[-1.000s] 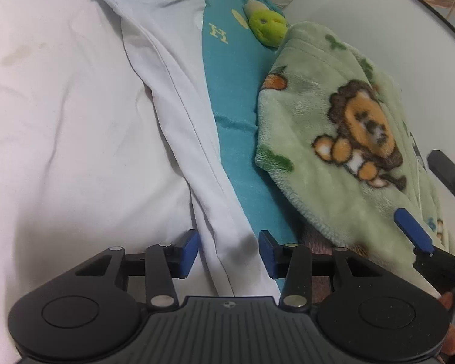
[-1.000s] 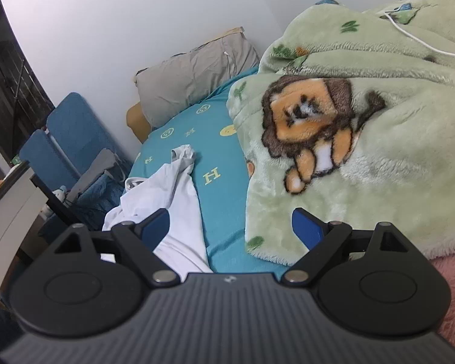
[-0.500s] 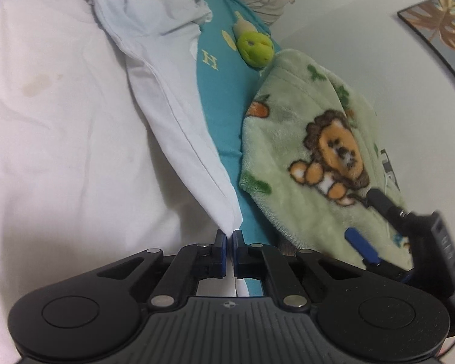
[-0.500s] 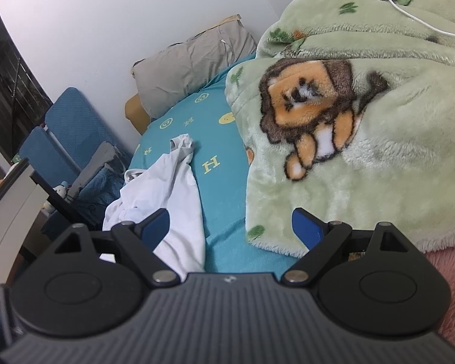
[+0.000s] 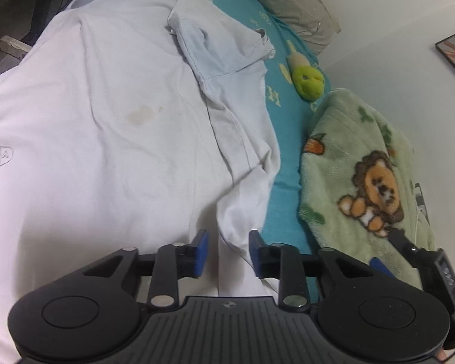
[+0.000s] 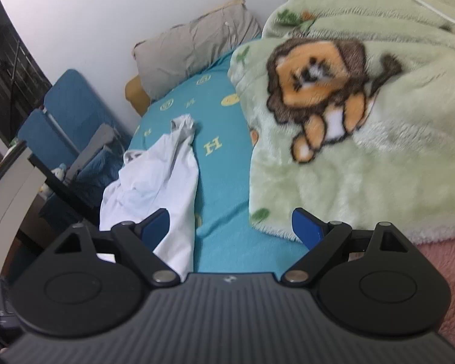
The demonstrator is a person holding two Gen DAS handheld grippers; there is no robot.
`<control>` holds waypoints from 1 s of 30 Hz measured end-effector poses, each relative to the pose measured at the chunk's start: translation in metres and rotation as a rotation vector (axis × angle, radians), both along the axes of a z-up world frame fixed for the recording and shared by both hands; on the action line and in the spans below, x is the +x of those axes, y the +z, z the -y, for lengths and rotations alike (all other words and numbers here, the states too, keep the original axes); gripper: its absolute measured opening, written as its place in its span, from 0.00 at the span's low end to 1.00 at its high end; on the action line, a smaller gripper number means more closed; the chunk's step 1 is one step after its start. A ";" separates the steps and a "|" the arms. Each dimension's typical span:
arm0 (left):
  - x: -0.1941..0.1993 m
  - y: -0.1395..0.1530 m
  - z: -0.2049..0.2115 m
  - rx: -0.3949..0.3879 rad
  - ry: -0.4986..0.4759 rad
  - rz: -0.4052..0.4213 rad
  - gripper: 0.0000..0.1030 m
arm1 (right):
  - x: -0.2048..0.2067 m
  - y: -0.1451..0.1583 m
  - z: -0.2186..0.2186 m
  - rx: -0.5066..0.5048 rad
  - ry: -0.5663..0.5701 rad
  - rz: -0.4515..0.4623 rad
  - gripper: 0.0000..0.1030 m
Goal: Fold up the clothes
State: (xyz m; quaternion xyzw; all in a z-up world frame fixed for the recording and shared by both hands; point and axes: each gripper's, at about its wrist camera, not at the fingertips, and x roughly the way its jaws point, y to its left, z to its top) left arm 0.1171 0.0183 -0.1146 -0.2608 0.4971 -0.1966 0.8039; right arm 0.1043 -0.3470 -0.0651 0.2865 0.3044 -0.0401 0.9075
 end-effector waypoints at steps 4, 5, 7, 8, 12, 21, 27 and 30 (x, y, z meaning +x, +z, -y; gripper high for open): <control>-0.024 0.025 -0.010 0.109 0.009 0.091 0.62 | 0.025 -0.019 -0.019 -0.003 0.149 -0.129 0.86; -0.030 0.032 -0.012 0.148 0.012 0.118 0.64 | 0.031 -0.024 -0.026 -0.011 0.192 -0.159 0.86; -0.044 0.044 -0.019 0.208 0.022 0.185 0.77 | 0.043 -0.033 -0.041 -0.031 0.275 -0.216 0.86; -0.051 0.049 -0.024 0.230 0.028 0.218 0.79 | 0.047 -0.037 -0.050 -0.043 0.311 -0.232 0.86; -0.051 0.054 -0.040 0.235 0.070 0.255 0.80 | 0.056 -0.041 -0.078 -0.138 0.431 -0.250 0.86; -0.038 0.043 -0.062 0.200 0.098 0.232 0.80 | 0.074 -0.052 -0.115 -0.304 0.650 -0.371 0.86; -0.036 0.041 -0.059 0.203 0.071 0.251 0.80 | 0.071 -0.054 -0.119 -0.279 0.712 -0.493 0.83; -0.035 0.039 -0.064 0.185 0.083 0.240 0.80 | 0.060 -0.041 -0.121 -0.304 0.699 -0.547 0.36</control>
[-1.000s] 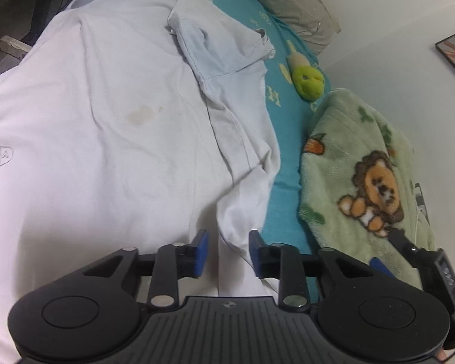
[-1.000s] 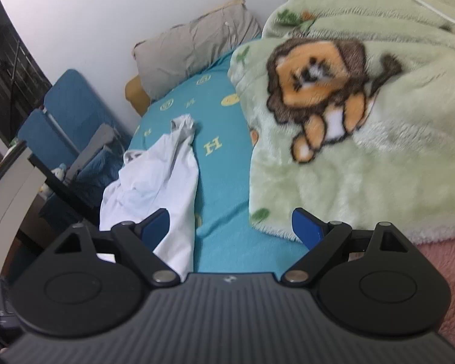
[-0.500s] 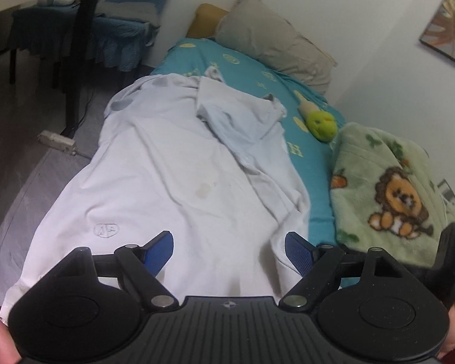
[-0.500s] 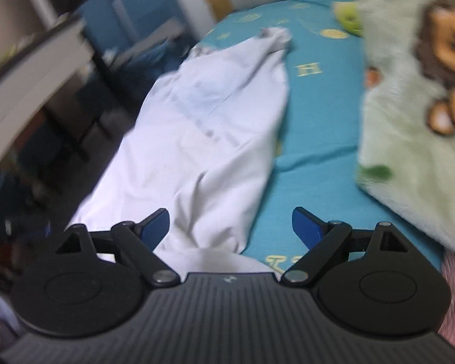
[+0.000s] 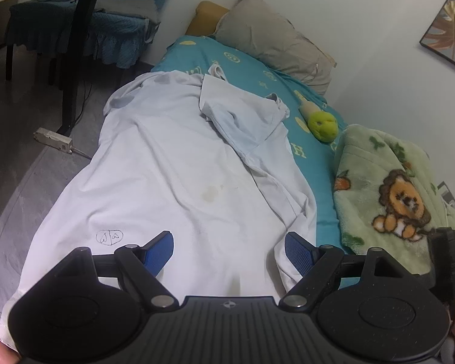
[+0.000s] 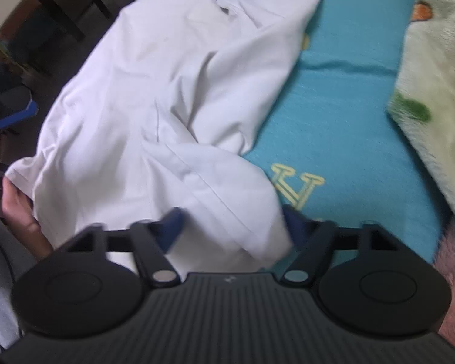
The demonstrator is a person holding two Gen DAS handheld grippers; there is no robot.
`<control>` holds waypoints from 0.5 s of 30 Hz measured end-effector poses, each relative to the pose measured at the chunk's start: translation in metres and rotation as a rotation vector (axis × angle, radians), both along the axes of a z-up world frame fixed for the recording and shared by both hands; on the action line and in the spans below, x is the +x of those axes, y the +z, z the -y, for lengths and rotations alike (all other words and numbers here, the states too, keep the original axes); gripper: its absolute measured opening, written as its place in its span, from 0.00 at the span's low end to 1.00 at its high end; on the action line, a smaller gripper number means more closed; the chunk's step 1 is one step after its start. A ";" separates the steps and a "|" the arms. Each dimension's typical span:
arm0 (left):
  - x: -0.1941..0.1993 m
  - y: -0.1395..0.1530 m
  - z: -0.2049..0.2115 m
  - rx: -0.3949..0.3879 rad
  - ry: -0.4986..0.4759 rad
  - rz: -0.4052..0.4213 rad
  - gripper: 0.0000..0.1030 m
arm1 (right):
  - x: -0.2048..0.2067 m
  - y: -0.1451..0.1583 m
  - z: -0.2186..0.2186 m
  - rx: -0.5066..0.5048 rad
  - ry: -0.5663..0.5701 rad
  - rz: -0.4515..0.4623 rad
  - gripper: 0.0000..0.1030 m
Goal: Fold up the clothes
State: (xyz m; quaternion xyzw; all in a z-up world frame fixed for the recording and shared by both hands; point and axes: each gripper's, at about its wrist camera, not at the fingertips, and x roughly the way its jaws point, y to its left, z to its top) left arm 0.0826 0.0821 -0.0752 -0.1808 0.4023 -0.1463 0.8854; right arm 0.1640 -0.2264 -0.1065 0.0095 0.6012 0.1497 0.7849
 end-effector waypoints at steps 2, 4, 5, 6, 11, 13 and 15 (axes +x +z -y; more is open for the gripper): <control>0.001 0.001 -0.002 -0.010 0.010 0.002 0.80 | -0.011 0.013 -0.002 -0.020 0.006 -0.006 0.14; 0.001 0.003 -0.003 -0.018 0.016 0.009 0.80 | -0.029 0.032 -0.013 -0.012 0.052 0.023 0.13; 0.001 0.004 -0.003 -0.022 0.014 0.012 0.80 | -0.038 0.040 -0.020 -0.008 0.072 0.037 0.13; 0.000 0.005 -0.003 -0.026 0.011 0.016 0.80 | -0.048 0.048 -0.027 -0.004 0.092 0.051 0.13; -0.003 0.006 -0.002 -0.021 0.004 0.019 0.80 | -0.084 0.051 -0.084 -0.025 0.210 0.077 0.12; -0.004 0.005 -0.002 -0.015 0.001 0.016 0.80 | -0.090 0.039 -0.108 -0.072 0.241 0.086 0.14; -0.005 0.004 -0.001 -0.009 -0.002 0.012 0.80 | -0.091 0.026 -0.122 -0.131 0.236 0.107 0.15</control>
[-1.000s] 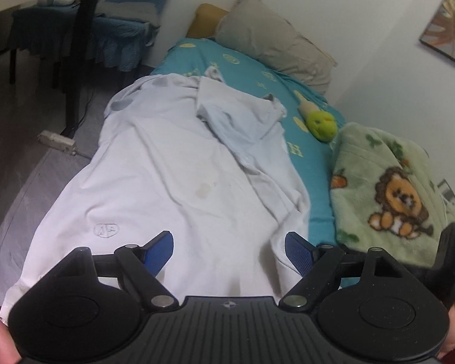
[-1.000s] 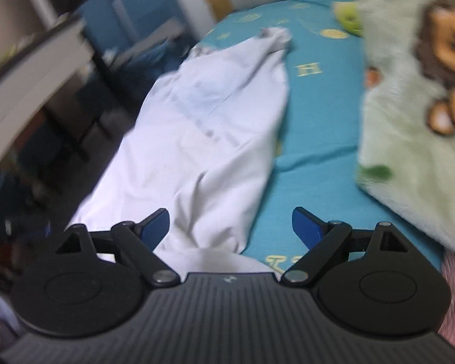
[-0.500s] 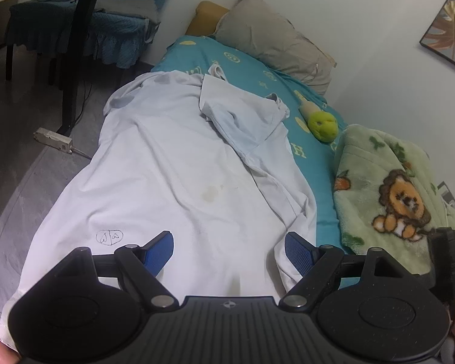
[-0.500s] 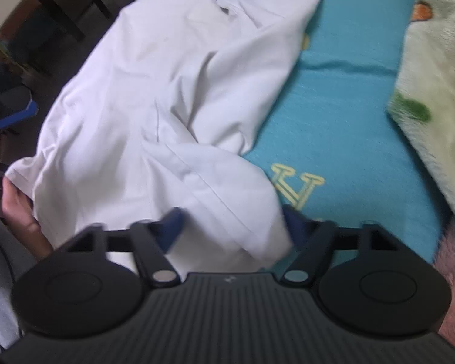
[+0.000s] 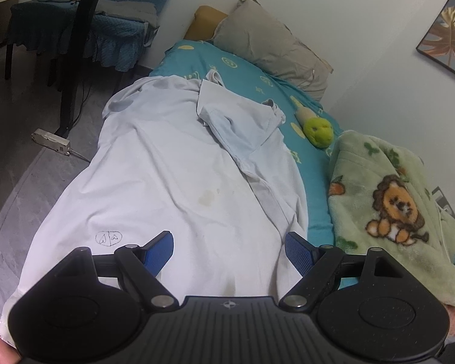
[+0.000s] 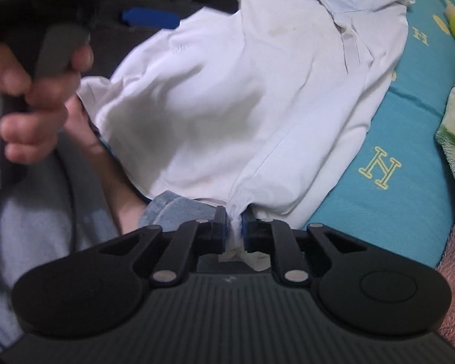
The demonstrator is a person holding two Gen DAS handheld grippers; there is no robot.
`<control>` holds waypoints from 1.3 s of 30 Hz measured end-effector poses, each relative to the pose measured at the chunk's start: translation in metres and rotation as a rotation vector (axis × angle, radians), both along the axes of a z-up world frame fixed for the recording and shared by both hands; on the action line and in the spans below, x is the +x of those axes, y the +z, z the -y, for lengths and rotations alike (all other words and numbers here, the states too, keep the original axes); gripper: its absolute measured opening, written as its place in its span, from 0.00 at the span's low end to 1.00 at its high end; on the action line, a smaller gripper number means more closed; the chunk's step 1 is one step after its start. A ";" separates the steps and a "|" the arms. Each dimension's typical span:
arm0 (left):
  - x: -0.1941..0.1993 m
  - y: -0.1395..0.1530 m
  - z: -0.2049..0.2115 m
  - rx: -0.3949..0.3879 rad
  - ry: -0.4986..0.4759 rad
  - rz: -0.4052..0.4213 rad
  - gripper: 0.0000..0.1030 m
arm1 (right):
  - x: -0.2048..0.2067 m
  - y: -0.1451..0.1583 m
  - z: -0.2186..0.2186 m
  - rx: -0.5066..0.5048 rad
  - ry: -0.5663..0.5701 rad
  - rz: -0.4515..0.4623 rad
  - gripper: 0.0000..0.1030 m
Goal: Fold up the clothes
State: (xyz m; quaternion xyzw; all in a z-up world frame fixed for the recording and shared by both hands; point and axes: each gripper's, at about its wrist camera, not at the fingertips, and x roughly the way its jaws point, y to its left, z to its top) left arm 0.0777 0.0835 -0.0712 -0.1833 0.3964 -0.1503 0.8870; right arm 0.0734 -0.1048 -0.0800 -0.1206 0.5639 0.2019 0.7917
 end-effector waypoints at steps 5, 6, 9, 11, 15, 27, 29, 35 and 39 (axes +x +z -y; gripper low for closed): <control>-0.001 -0.002 0.001 0.007 -0.008 -0.004 0.80 | 0.008 0.007 0.012 0.069 -0.070 0.051 0.94; -0.001 -0.002 0.002 0.004 -0.009 -0.004 0.80 | 0.007 0.013 0.018 0.101 -0.084 0.076 0.94; 0.001 -0.002 0.005 -0.002 -0.013 -0.004 0.80 | 0.007 0.033 0.038 0.172 -0.143 0.181 0.94; 0.002 -0.002 0.009 -0.004 -0.017 0.010 0.80 | 0.015 0.045 0.059 0.214 -0.228 0.261 0.94; 0.013 -0.003 0.023 -0.008 -0.028 0.030 0.80 | 0.046 0.064 0.107 0.295 -0.470 0.390 0.94; 0.139 -0.047 0.083 -0.047 0.020 -0.041 0.77 | 0.093 0.015 0.192 0.494 -0.863 0.473 0.94; 0.159 -0.055 0.089 -0.030 0.049 -0.027 0.74 | 0.096 0.013 0.195 0.500 -0.870 0.475 0.94; 0.218 -0.078 0.104 0.019 0.136 0.015 0.65 | 0.108 0.006 0.206 0.517 -0.893 0.480 0.94; 0.253 -0.090 0.116 0.066 0.168 0.045 0.22 | 0.115 0.002 0.214 0.528 -0.908 0.484 0.94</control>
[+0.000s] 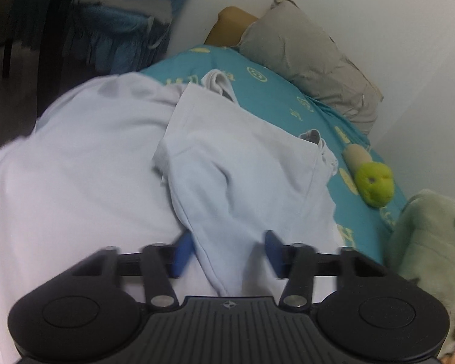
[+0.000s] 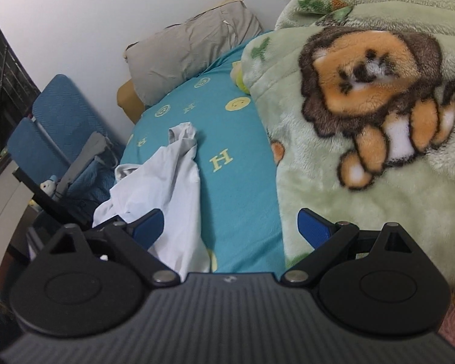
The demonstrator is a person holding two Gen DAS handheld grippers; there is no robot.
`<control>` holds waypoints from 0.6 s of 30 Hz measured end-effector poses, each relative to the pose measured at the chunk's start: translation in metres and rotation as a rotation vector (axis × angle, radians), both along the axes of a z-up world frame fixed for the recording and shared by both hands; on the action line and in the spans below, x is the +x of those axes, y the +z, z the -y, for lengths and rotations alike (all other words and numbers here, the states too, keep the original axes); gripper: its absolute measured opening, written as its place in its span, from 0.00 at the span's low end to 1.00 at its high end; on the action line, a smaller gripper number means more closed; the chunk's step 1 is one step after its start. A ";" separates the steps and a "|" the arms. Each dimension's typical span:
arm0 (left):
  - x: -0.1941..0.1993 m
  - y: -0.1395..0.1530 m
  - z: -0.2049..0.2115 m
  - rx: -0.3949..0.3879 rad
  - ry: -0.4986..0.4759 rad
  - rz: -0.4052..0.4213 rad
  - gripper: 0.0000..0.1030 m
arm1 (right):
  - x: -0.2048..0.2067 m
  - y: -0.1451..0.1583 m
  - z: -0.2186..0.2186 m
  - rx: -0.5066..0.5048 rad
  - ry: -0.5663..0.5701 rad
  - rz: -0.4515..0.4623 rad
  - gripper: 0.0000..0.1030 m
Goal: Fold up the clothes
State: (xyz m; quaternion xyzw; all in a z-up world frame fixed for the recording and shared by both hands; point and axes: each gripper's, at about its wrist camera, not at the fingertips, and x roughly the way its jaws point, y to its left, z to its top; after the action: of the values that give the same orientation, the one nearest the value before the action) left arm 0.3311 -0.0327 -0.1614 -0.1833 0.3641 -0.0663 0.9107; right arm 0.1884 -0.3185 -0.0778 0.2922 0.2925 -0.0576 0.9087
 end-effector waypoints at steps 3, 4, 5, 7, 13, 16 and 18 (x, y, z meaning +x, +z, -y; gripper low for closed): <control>0.010 0.015 0.010 0.080 -0.065 0.042 0.04 | 0.006 -0.003 0.005 0.009 -0.010 0.004 0.94; 0.012 0.021 0.013 0.114 -0.081 0.062 0.03 | 0.006 -0.003 0.005 0.004 -0.005 0.004 0.94; 0.015 0.028 0.016 0.148 -0.097 0.082 0.03 | 0.007 -0.003 0.003 -0.004 0.001 0.004 0.94; 0.023 0.042 0.022 0.228 -0.106 0.117 0.03 | 0.007 -0.003 0.001 -0.016 0.003 0.005 0.94; 0.015 0.037 0.016 0.306 -0.103 0.003 0.25 | 0.011 -0.006 -0.003 -0.037 0.020 -0.001 0.94; -0.011 0.029 0.003 0.244 -0.151 -0.077 0.43 | 0.012 -0.006 -0.006 -0.049 0.030 -0.004 0.94; -0.037 0.027 -0.005 0.197 -0.184 -0.132 0.44 | 0.011 -0.004 -0.007 -0.052 0.034 0.002 0.94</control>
State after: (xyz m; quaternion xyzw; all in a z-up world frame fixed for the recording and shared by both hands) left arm 0.2946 -0.0273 -0.1343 -0.0629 0.4434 -0.1010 0.8884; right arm 0.1990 -0.3115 -0.0819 0.2635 0.2947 -0.0495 0.9172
